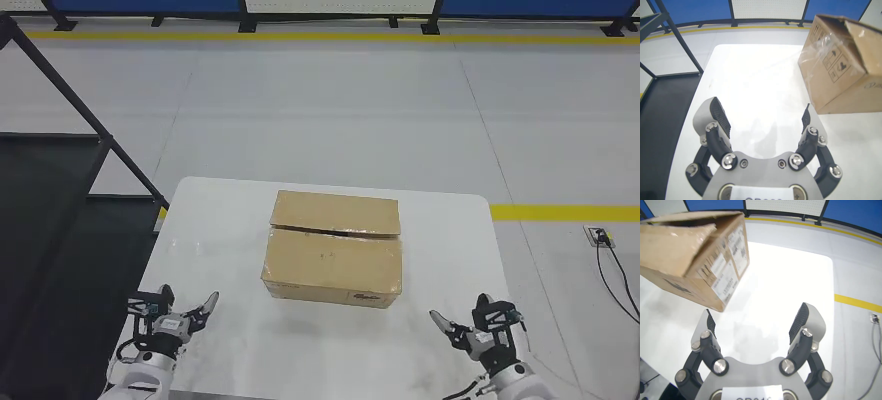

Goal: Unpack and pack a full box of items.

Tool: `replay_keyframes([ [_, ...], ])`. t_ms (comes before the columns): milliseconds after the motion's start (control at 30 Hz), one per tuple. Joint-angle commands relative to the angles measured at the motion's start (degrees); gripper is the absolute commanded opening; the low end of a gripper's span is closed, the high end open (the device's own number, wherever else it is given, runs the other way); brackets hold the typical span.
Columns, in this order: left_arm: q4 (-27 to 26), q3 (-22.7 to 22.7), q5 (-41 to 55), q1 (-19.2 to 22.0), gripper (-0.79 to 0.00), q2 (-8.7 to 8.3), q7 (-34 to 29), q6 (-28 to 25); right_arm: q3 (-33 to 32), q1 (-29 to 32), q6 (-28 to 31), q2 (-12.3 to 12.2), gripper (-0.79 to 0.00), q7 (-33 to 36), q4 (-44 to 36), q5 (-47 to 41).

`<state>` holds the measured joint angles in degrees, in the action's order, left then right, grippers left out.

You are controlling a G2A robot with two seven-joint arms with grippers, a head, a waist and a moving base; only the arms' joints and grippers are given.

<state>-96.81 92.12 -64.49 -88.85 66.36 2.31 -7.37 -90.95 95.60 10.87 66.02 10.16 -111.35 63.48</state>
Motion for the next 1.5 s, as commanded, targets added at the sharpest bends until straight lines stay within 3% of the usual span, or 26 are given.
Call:
replay_keyframes([
  [0, 0.4, 0.4, 2.1, 1.7, 0.000, -0.02, -0.4, -1.7, -0.4, -0.9, 1.6, 0.0, 0.000, 3.3, -2.0, -4.9],
  [133, 0.4, 1.6, 3.4, 2.9, 0.000, -0.14, -1.5, -2.9, -0.4, -3.5, 2.3, 0.1, 0.000, 11.4, -5.2, -17.9],
  [500, 0.3, 1.4, 3.1, 2.8, 0.000, -0.16, -1.5, -3.5, -0.4, -3.5, 2.3, 0.1, 0.000, 11.4, -5.2, -17.9],
  [567, 0.3, 0.8, 2.4, 3.0, 0.000, -0.08, -1.1, -3.3, 0.0, -4.1, 5.8, 0.1, 0.000, 12.4, -4.1, -23.2],
  [767, 2.6, -3.6, 5.6, 8.6, 0.000, 0.85, -2.7, 1.3, 1.6, -12.9, 9.0, -0.1, 0.000, 21.4, 2.9, -38.8],
  [933, 7.0, -6.7, 3.5, 13.2, 0.000, 1.29, -3.9, 2.7, 3.0, -20.4, 6.3, 0.3, 0.000, 25.3, 9.9, -55.7],
  [1267, 7.2, -7.0, 3.2, 13.3, 0.000, 1.31, -4.3, 2.7, 3.6, -20.3, 6.8, 0.3, 0.000, 25.0, 10.0, -55.7],
  [1467, 7.9, -9.6, 1.6, 15.8, 0.000, 1.58, -6.8, 1.3, 5.2, -24.9, 7.8, 0.4, 0.000, 26.1, 15.7, -58.9],
])
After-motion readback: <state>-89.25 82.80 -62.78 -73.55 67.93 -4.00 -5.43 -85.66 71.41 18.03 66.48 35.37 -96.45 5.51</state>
